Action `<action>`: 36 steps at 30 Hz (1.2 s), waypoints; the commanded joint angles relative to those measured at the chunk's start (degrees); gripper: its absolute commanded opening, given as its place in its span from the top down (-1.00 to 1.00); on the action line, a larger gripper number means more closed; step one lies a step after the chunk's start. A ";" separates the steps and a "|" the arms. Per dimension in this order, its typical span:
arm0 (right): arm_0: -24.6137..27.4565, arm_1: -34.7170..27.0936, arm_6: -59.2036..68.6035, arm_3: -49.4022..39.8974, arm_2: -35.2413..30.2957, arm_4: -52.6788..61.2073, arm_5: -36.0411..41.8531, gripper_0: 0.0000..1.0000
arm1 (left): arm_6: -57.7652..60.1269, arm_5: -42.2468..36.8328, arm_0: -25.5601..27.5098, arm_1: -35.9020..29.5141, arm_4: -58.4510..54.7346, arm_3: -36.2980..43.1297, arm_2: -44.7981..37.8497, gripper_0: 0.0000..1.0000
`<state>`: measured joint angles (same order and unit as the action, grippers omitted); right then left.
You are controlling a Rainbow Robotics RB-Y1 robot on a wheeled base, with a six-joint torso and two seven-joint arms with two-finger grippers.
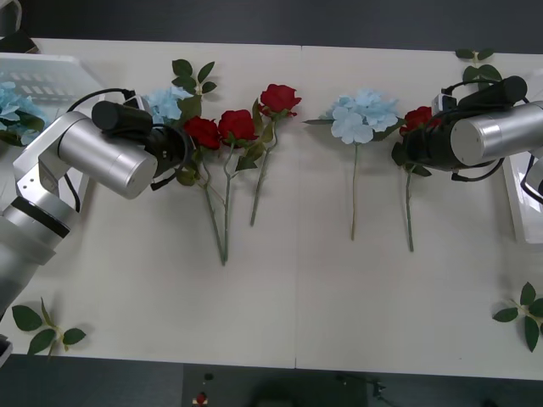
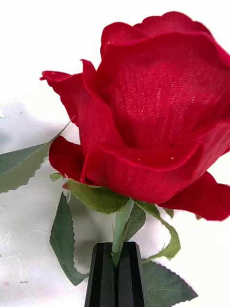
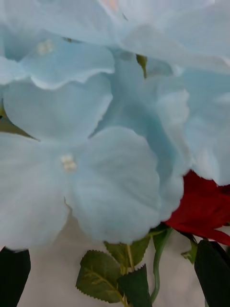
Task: Put the red flowers into the right box and the blue flowers into the left box
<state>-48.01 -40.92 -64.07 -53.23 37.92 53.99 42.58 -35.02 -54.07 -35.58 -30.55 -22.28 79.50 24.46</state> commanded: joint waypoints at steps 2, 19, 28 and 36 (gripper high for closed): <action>-3.14 -0.04 2.81 -0.03 -0.48 -0.55 0.84 1.00 | -0.58 0.19 -4.76 2.95 2.41 -5.32 -1.52 -1.00; -5.78 -18.32 -10.38 -9.17 -0.48 4.02 9.19 1.00 | -2.16 8.98 -8.19 8.75 16.30 -20.52 -0.11 1.00; -5.78 -27.46 -24.17 -6.44 -0.48 6.22 10.68 1.00 | -3.04 6.96 -7.57 5.67 9.36 -15.60 3.14 1.00; -5.87 -28.51 -27.87 -0.03 -0.57 -0.99 8.66 1.00 | -5.50 -6.58 -0.98 -5.31 -2.25 9.01 3.40 1.00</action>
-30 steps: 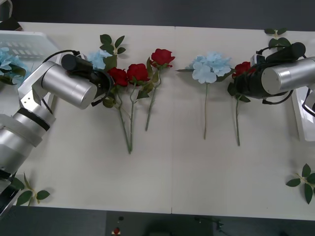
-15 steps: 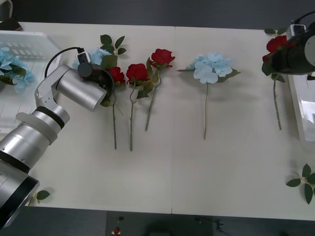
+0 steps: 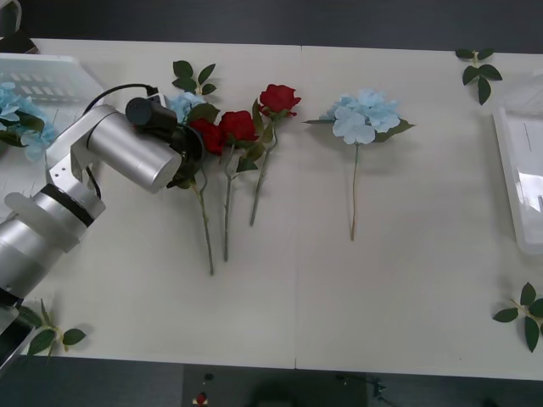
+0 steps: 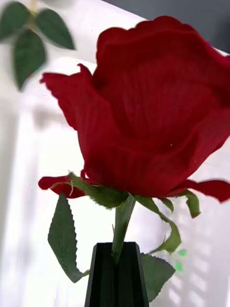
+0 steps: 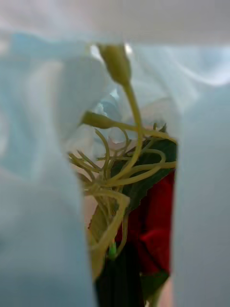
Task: Put the red flowers into the right box and the blue flowers into the left box
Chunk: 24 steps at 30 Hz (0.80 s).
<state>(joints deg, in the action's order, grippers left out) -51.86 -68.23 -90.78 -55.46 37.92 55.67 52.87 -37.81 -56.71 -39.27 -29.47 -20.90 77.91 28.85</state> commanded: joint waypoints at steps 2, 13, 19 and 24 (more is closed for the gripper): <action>-2.01 -1.20 -1.24 3.70 -0.48 -3.20 -2.16 1.00 | -3.32 -6.48 4.64 -10.43 -6.88 17.45 -0.99 1.00; -1.93 -1.20 -0.19 5.28 -0.48 1.02 -3.13 -0.56 | -13.08 -11.32 12.64 -21.42 -10.22 37.14 -4.60 1.00; -1.93 -1.20 -0.36 5.28 -0.48 1.63 -3.39 -1.00 | -18.70 -20.72 13.34 -19.92 -16.54 41.71 -12.68 1.00; -1.93 -1.02 -0.63 5.19 -0.48 4.71 -3.30 -1.00 | -22.30 -25.20 13.34 -16.76 -17.95 41.80 -16.72 1.00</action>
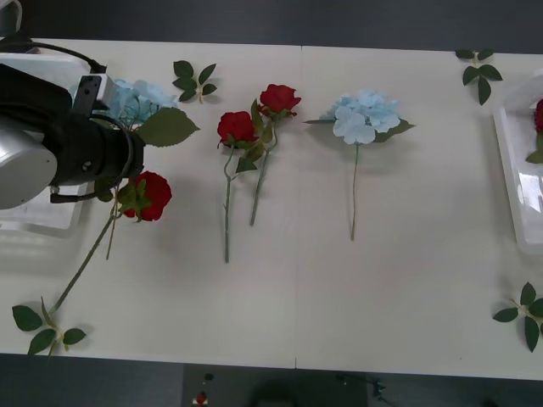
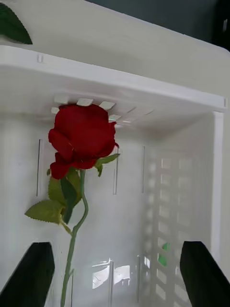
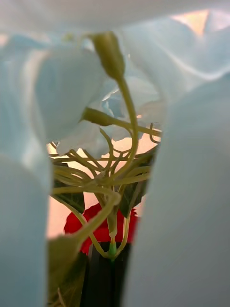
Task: Put the red flowers into the right box and the blue flowers into the left box
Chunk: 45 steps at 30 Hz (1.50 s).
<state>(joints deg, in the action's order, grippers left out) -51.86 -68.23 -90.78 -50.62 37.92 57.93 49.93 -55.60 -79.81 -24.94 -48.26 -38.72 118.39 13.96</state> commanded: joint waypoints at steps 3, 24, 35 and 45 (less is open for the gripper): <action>-1.84 -1.03 -0.81 0.26 -0.48 7.46 0.43 -1.00 | -5.30 -2.89 -0.99 2.91 0.75 1.32 -2.27 1.00; 4.05 1.34 1.83 -15.03 -0.48 27.24 2.54 -1.00 | -8.99 -5.09 -1.07 5.81 6.82 1.05 -1.21 -1.00; 4.40 11.36 3.94 -15.73 -0.48 24.51 -0.80 -1.00 | -13.74 -11.68 -1.07 11.26 4.79 2.46 1.95 -1.00; 4.31 19.01 14.13 -18.20 -0.48 8.96 -1.15 -1.00 | -13.83 -13.79 -1.16 20.40 11.74 -2.64 1.95 -1.00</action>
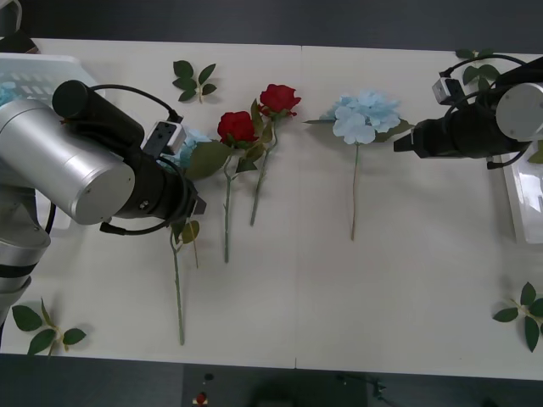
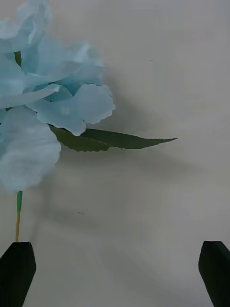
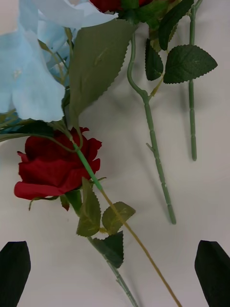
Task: Put the red flowers into the right box and the blue flowers into the left box
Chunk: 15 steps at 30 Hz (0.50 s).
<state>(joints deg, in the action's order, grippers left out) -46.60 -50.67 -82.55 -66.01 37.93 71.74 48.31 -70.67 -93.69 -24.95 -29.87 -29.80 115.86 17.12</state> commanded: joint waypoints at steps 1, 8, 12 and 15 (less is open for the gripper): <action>-0.87 1.89 6.70 -3.16 -0.49 -5.82 0.47 -1.00 | 1.23 0.08 -1.24 2.36 3.34 -0.28 -1.21 -1.00; -0.95 7.34 18.39 -4.65 -0.49 -16.89 1.26 -1.00 | 0.97 1.40 -3.08 4.73 6.59 -5.82 -0.95 -1.00; -1.04 10.42 24.01 -4.56 -0.49 -23.40 2.49 -1.00 | 0.62 3.60 -3.61 5.00 9.49 -8.72 -0.51 -1.00; -1.13 13.14 28.14 -4.47 -0.49 -30.78 4.42 -1.00 | 0.53 6.94 -4.49 5.00 12.31 -11.09 0.89 -1.00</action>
<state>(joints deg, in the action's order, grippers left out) -46.60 -39.38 -60.17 -69.38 37.92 45.02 51.93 -70.67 -89.33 -27.06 -24.74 -19.57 105.68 17.15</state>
